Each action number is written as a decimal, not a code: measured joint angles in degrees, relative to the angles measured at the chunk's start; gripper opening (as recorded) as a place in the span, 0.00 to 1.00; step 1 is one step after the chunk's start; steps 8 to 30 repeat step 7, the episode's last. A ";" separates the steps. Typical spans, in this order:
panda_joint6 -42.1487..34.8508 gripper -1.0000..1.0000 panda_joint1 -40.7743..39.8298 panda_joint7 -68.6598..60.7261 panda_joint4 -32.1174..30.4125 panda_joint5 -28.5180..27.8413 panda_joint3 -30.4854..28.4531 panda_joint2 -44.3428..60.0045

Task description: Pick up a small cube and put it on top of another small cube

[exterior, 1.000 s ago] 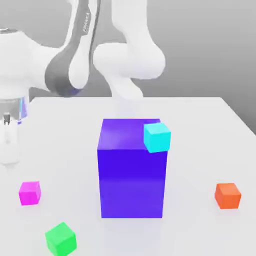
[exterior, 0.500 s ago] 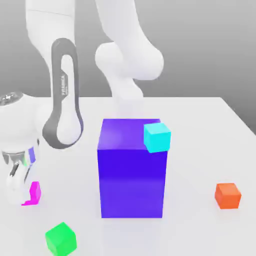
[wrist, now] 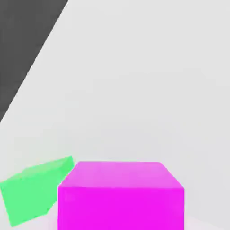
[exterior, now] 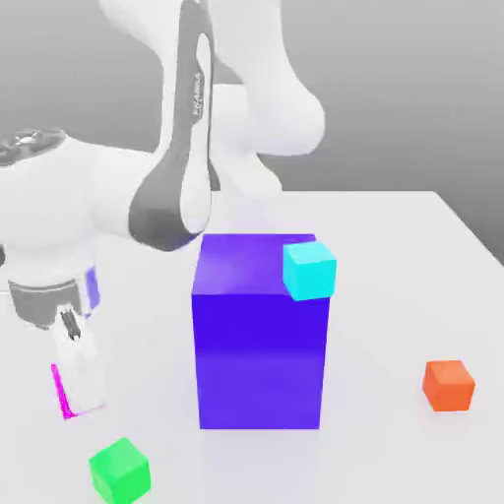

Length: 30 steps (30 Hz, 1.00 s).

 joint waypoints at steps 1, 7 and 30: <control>1.34 0.00 0.36 0.02 0.41 -0.27 0.14 1.75; 5.91 1.00 0.86 0.31 0.96 -0.89 0.02 6.88; 5.91 1.00 0.86 0.31 0.96 -0.89 0.02 6.88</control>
